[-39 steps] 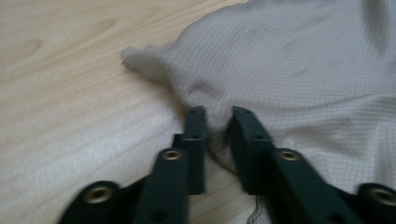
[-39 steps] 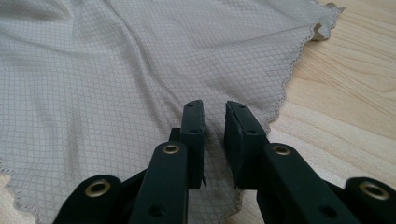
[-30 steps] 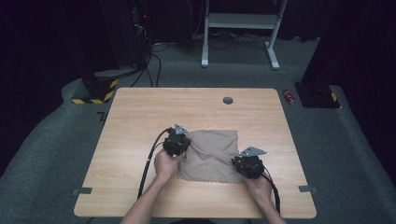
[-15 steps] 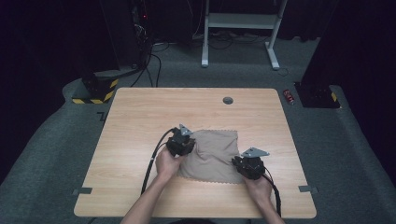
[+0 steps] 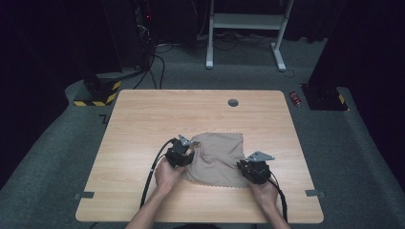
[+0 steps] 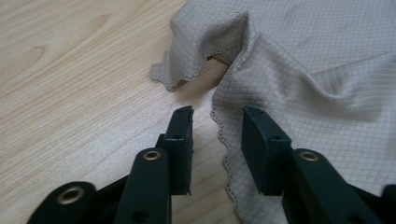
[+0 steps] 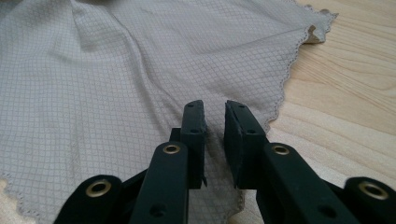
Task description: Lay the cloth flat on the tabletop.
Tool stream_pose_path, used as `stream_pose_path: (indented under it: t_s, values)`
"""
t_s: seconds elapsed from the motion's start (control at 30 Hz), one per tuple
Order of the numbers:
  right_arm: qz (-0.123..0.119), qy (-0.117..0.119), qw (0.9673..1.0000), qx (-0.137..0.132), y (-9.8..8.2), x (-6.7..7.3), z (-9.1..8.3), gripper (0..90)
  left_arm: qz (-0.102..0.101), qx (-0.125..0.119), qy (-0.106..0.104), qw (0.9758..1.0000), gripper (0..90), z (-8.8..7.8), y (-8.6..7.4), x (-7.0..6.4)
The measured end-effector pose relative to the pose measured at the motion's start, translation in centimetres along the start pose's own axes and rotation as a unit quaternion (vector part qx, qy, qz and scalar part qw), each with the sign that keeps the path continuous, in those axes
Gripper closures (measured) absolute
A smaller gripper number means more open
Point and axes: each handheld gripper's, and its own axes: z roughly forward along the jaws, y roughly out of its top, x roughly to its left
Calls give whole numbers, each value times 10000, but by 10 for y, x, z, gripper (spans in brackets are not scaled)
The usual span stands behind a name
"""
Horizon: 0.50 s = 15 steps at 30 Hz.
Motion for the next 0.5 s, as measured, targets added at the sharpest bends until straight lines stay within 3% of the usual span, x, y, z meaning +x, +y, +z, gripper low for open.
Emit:
stream_pose_path:
  t_s: [0.07, 0.2, 0.3, 0.5]
  values:
    - [-7, -13, 10000, 1, 0, 0, 0, 782, 96, 36, 4, 9999, 705, -2, -1, -2]
    - [-36, -48, 10000, 4, 0, 1, 0, 785, 478, 136, 138, 9987, 881, -6, -5, -8]
    - [-17, -40, 10000, 12, 0, 1, 0, 796, 822, 191, 375, 9957, 900, -12, -11, -13]
    - [-217, -66, 9997, 31, -2, 5, -3, 808, 664, 284, 298, 9969, 900, -25, -24, -5]
